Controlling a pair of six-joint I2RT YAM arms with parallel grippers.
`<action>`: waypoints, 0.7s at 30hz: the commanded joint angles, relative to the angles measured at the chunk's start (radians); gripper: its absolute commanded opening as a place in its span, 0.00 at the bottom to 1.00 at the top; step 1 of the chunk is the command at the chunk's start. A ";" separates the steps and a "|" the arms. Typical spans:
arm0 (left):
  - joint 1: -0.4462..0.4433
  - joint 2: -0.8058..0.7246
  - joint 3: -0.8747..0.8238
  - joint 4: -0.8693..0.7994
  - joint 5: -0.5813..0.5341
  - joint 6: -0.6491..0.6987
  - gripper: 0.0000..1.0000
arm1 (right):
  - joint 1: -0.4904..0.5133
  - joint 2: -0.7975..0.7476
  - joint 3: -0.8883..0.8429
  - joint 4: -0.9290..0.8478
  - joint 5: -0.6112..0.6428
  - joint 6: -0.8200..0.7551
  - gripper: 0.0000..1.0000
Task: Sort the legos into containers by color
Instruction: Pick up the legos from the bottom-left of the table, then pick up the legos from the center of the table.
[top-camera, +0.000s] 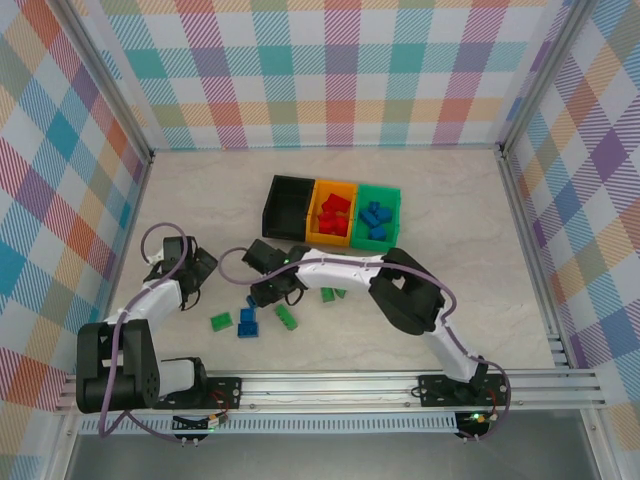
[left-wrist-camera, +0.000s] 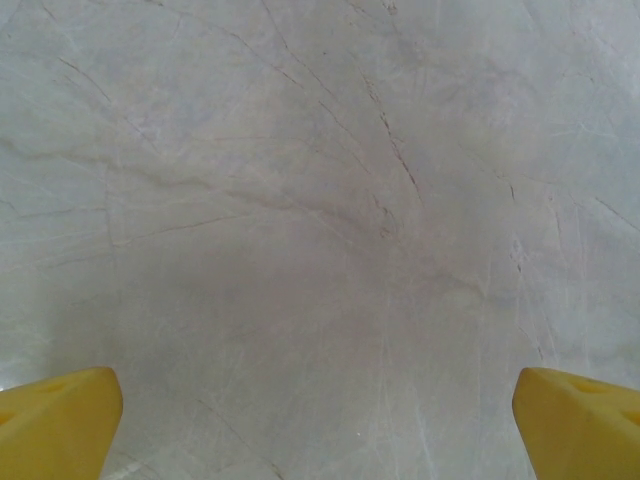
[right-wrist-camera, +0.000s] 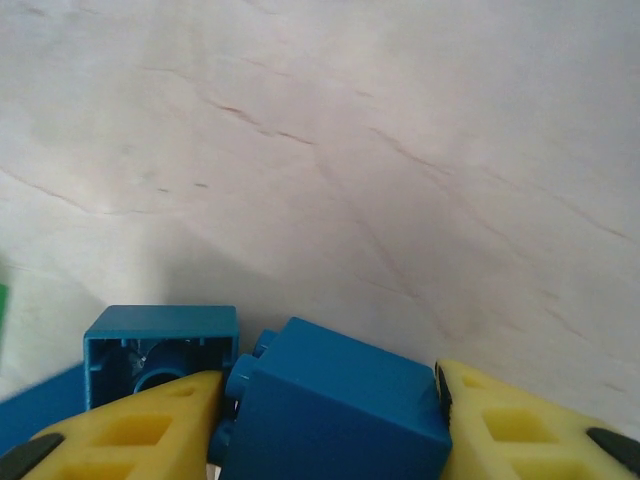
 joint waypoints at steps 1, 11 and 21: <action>0.013 0.033 0.034 -0.017 0.042 0.035 1.00 | -0.038 -0.077 -0.055 -0.007 0.051 0.006 0.44; 0.013 0.090 0.005 0.124 0.246 0.069 1.00 | -0.135 -0.239 -0.160 0.020 0.057 -0.003 0.48; 0.012 0.126 0.001 0.178 0.324 0.074 1.00 | -0.134 -0.164 -0.241 0.059 0.012 0.041 0.48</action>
